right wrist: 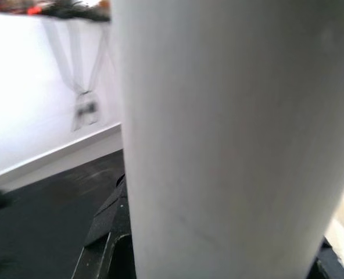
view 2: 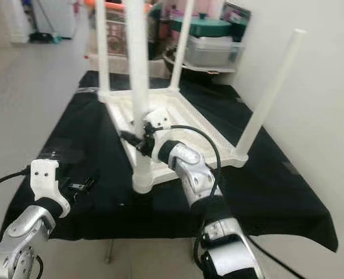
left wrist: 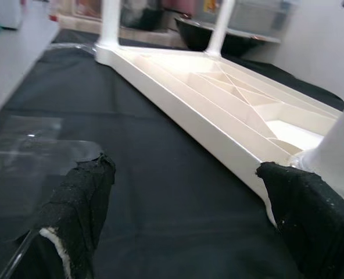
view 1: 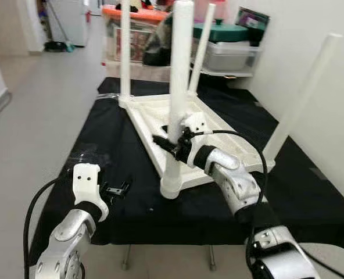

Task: Building children table

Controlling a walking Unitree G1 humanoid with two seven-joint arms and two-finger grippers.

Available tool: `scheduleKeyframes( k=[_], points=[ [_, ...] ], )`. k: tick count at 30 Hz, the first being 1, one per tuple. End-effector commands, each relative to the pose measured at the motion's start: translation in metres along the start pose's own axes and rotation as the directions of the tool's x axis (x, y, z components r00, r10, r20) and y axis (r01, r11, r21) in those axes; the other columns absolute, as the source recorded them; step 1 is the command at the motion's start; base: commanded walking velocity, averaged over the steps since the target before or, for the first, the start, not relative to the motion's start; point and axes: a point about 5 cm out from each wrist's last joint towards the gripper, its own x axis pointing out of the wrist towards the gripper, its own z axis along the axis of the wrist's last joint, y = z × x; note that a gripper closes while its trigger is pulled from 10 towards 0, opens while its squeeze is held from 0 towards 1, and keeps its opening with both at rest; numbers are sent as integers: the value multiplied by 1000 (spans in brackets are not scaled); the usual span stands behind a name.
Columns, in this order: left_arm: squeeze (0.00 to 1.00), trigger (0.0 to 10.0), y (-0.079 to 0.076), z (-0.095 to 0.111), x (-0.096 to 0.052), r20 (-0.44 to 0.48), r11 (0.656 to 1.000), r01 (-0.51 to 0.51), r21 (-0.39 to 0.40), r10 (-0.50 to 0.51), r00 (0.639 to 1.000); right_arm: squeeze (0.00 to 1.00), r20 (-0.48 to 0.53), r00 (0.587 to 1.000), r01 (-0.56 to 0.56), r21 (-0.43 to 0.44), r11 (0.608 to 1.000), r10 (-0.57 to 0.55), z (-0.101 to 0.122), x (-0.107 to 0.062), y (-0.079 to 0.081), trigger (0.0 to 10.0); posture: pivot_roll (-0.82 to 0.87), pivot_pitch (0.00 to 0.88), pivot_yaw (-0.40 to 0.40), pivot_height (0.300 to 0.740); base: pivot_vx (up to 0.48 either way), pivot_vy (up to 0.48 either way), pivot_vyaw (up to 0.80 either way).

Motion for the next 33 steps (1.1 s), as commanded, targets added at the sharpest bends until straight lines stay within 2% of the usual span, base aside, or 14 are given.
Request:
scheduleKeyframes(
  k=[1,4,7,9,13,19,22,25,26,27,28,29,30,33],
  points=[
    [0,10000,-1,-1,1,1,1000,2,-6,-2,1000,0,-96,983,153,-20,988,-154,-25,-14,-15,10000,141,0,-124,740,0,0,0],
    [0,10000,0,-2,1,-4,1000,-5,-8,5,1000,0,-167,909,399,96,912,-381,-45,-26,-24,10000,144,0,-124,740,0,0,0],
    [0,10000,1,-2,1,-4,1000,-6,-9,6,1000,0,-192,875,472,124,873,-445,-51,-29,-26,10000,145,0,-125,740,0,0,0],
    [0,10000,3,-1,1,-6,1000,-15,-7,15,1000,0,-219,809,580,144,802,-546,-58,-37,-30,10000,145,0,-118,740,0,0,0],
    [0,10000,4,-1,1,-6,1000,-18,-6,18,1000,0,-219,791,605,136,785,-571,-58,-40,-28,10000,138,0,-113,740,0,0,0],
    [0,10000,3,-1,4,-10,1000,-13,-3,13,1000,0,-206,828,553,149,820,-521,-52,-33,-17,10000,134,0,-108,740,0,0,0],
    [0,10000,3,-1,5,-11,1000,-7,-4,7,1000,0,-110,966,254,197,947,-236,-38,-15,1,10000,137,0,-108,740,0,0,0],
    [0,10000,3,-2,5,-13,1000,-5,-4,5,1000,0,-70,994,99,176,979,-88,-33,-13,10,10000,134,0,-109,740,0,0,0],
    [0,10000,3,-2,5,-16,1000,-4,-3,4,1000,0,-55,994,-83,145,986,92,-29,-14,20,10000,135,0,-111,740,0,0,0],
    [0,10000,2,-3,6,-19,1000,-2,-5,2,1000,0,-57,960,-268,92,959,273,-27,-19,28,10000,135,0,-114,740,0,0,0],
    [0,10000,2,-3,6,-19,1000,-2,-5,2,1000,0,-57,960,-268,92,959,273,-27,-19,28,10000,135,0,-114,740,0,0,0],
    [0,10000,2,-4,6,-20,1000,0,-7,0,1000,0,-79,906,-412,52,910,415,-26,-25,34,10000,138,0,-120,740,0,0,0],
    [0,10000,2,-4,6,-20,1000,0,-7,0,1000,0,-79,906,-412,52,910,415,-26,-25,34,10000,138,0,-120,740,0,0,0],
    [0,10000,1,-4,6,-22,1000,2,-12,-2,1000,0,-113,814,-572,24,820,570,-23,-33,39,10000,140,0,-126,740,0,0,0]
  ],
)
